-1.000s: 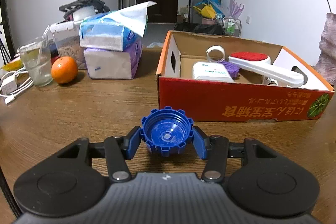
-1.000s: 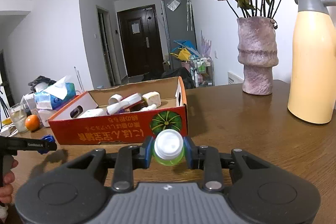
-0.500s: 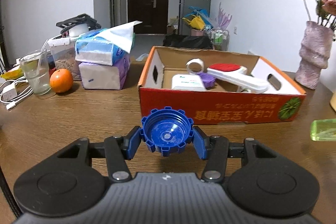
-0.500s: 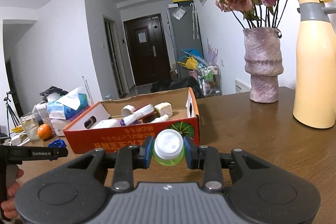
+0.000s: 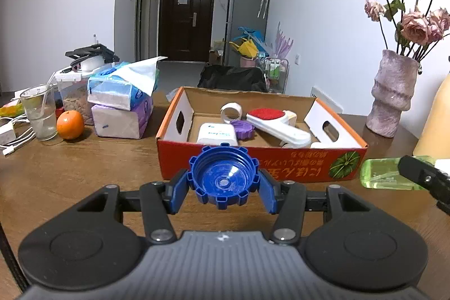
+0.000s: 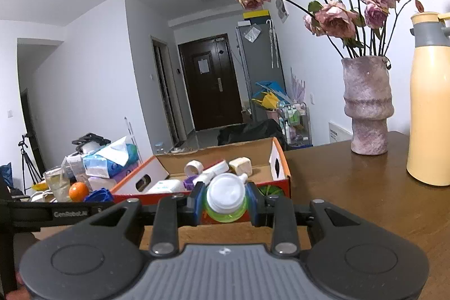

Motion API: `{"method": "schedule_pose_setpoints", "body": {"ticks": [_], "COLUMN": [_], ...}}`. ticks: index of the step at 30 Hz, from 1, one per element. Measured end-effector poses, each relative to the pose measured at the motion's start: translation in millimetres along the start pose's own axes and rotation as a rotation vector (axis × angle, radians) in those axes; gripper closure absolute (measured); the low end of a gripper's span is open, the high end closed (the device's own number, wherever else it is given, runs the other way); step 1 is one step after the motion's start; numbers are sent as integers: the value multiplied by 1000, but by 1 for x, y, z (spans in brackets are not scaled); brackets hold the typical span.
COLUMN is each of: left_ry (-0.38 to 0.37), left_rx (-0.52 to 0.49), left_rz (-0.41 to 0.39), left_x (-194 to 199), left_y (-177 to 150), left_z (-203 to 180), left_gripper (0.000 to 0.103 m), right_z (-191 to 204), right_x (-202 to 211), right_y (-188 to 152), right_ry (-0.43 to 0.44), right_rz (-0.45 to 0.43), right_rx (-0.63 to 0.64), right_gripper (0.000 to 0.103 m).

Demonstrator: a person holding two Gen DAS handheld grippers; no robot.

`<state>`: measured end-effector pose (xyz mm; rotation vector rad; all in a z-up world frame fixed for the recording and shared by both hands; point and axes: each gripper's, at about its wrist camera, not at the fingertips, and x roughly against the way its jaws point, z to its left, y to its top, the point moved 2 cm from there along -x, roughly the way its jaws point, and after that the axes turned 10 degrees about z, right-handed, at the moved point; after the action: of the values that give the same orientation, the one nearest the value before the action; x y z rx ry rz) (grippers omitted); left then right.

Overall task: Organize rigid objects
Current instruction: 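Carry the blue cap with the left tool while the right tool carries the green bottle to the box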

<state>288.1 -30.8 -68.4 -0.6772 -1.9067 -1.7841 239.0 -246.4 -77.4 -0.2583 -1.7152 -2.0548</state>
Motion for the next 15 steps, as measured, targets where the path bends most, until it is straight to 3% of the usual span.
{"method": "schedule_pose_setpoints", "body": {"ticks": [15], "left_ry": [-4], "left_rx": [19], "left_rz": [-29], "left_x": [-11], "left_y": [20], "left_z": [-17], "left_gripper": [49], "right_z": [8], "right_x": [-13], "right_y": [16], "right_ry": [18], "right_rz": [-40], "right_rx": [1], "right_gripper": [73]}}
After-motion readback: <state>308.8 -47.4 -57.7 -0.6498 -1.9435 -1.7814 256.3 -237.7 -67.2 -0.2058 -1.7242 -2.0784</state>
